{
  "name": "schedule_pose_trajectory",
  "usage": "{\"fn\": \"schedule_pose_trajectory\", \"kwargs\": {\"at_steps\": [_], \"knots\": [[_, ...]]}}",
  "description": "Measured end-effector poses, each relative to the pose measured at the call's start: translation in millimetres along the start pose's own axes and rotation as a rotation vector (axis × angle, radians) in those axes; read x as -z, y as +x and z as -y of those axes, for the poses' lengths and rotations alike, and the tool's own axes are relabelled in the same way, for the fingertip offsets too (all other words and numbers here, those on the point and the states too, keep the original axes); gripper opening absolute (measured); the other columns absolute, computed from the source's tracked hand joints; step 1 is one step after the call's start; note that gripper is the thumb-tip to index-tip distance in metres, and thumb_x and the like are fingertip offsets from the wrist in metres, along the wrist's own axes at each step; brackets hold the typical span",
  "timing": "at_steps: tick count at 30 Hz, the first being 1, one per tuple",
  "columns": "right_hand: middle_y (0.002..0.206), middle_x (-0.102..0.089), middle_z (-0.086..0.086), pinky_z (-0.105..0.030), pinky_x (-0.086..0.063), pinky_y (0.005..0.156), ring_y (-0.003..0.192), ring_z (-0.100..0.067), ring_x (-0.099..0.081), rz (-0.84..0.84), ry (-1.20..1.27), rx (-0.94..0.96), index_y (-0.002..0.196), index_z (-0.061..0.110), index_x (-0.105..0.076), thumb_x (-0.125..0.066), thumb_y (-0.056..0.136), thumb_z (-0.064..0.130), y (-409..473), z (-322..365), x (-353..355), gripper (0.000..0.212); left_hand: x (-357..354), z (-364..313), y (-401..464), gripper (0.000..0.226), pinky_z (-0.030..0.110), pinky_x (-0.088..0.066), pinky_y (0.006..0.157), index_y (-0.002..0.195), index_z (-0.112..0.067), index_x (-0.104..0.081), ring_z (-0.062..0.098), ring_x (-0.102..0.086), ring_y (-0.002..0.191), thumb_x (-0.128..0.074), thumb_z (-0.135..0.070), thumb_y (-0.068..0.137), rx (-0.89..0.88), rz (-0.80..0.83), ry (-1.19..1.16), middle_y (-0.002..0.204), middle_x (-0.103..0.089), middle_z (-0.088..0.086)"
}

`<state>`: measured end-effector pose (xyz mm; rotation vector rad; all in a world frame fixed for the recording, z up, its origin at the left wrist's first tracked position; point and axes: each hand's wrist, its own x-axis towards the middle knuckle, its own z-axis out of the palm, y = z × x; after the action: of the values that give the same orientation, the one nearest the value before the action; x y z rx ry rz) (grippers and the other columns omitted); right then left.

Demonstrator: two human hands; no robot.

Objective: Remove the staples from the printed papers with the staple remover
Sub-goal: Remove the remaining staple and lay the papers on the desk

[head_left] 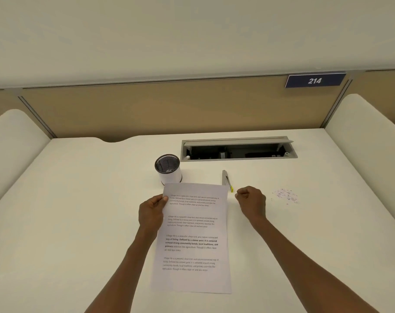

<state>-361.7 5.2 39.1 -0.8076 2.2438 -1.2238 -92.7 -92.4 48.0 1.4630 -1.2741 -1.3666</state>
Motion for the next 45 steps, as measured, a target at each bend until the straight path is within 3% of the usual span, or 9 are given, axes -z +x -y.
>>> {"fn": "schedule_pose_trajectory", "kwargs": {"at_steps": [4, 10, 14, 19, 23, 32, 37, 41, 45], "knots": [[0.081, -0.072, -0.005, -0.023, -0.042, 0.064, 0.079, -0.022, -0.065, -0.007, -0.174, 0.104, 0.077, 0.004, -0.070, -0.064, 0.082, 0.003, 38, 11, -9, 0.007, 0, 4, 8, 0.013, 0.040, -0.059, 0.085, 0.095, -0.025, -0.077, 0.023, -0.075, 0.087, -0.067, -0.017, 0.095, 0.015, -0.003, 0.053, 0.091, -0.079, -0.002], [0.126, -0.046, -0.009, -0.031, -0.040, 0.086, 0.116, -0.026, -0.045, 0.391, -0.758, 0.554, 0.132, 0.022, -0.055, -0.054, 0.087, -0.003, 80, 23, -17, 0.052, 2, 2, 19, 0.013, 0.036, -0.059, 0.079, 0.098, -0.023, -0.078, 0.022, -0.075, 0.084, -0.066, -0.018, 0.096, 0.025, 0.010, 0.102, 0.088, -0.079, -0.003], [0.150, -0.031, -0.006, -0.033, -0.039, 0.088, 0.129, -0.025, -0.037, 0.475, -1.080, 0.805, 0.132, 0.027, -0.057, -0.058, 0.088, 0.001, 91, 30, -17, 0.051, 0, 0, 19, 0.012, 0.033, -0.058, 0.076, 0.097, -0.021, -0.078, 0.022, -0.076, 0.083, -0.066, -0.017, 0.096, 0.038, 0.039, 0.085, 0.087, -0.079, -0.001], [0.143, -0.041, -0.006, -0.034, -0.039, 0.079, 0.117, -0.026, -0.046, 0.456, -1.148, 0.922, 0.114, 0.020, -0.064, -0.059, 0.082, -0.002, 94, 22, -22, 0.039, -4, 1, 21, 0.014, 0.042, -0.060, 0.084, 0.101, -0.018, -0.079, 0.027, -0.076, 0.087, -0.066, -0.018, 0.096, 0.060, 0.080, 0.092, 0.089, -0.080, 0.001], [0.107, -0.062, -0.007, -0.033, -0.039, 0.062, 0.083, -0.027, -0.056, 0.368, -1.187, 1.009, 0.083, 0.016, -0.065, -0.073, 0.069, -0.001, 99, 13, -17, 0.024, -7, -3, 19, 0.014, 0.043, -0.059, 0.083, 0.100, -0.017, -0.079, 0.024, -0.076, 0.083, -0.065, -0.017, 0.096, 0.053, 0.106, 0.099, 0.088, -0.080, 0.002], [0.093, -0.060, -0.006, -0.037, -0.042, 0.065, 0.081, -0.027, -0.055, 0.374, -0.726, 0.536, 0.095, 0.009, -0.046, -0.059, 0.086, 0.017, 84, 19, -1, 0.018, -12, -19, 10, 0.013, 0.044, -0.058, 0.085, 0.098, -0.019, -0.079, 0.020, -0.074, 0.081, -0.066, -0.017, 0.096, 0.026, 0.148, 0.081, 0.090, -0.080, 0.003], [0.082, -0.059, -0.009, -0.039, -0.045, 0.059, 0.070, -0.032, -0.056, 0.323, -0.589, 0.481, 0.099, 0.012, -0.038, -0.054, 0.090, 0.016, 82, 24, 19, 0.018, -12, -34, 2, 0.013, 0.041, -0.058, 0.085, 0.098, -0.018, -0.078, 0.019, -0.073, 0.081, -0.066, -0.016, 0.096, 0.003, 0.163, 0.052, 0.092, -0.079, 0.004], [0.095, -0.064, -0.014, -0.038, -0.046, 0.065, 0.075, -0.029, -0.058, 0.342, -0.482, 0.372, 0.115, 0.013, -0.036, -0.051, 0.095, 0.014, 85, 33, 34, 0.025, -14, -45, -4, 0.011, 0.043, -0.057, 0.086, 0.100, -0.016, -0.079, 0.019, -0.073, 0.084, -0.069, -0.018, 0.095, -0.023, 0.172, 0.085, 0.092, -0.079, 0.003], [0.091, -0.058, -0.004, -0.028, -0.040, 0.063, 0.072, -0.015, -0.051, 0.466, -0.188, 0.220, 0.110, 0.014, -0.045, -0.053, 0.097, 0.038, 70, 60, 44, 0.028, -22, -57, -12, 0.010, 0.022, -0.052, 0.063, 0.092, -0.022, -0.077, 0.004, -0.070, 0.066, -0.069, -0.018, 0.095, -0.054, 0.183, 0.143, 0.078, -0.078, -0.009]]}}
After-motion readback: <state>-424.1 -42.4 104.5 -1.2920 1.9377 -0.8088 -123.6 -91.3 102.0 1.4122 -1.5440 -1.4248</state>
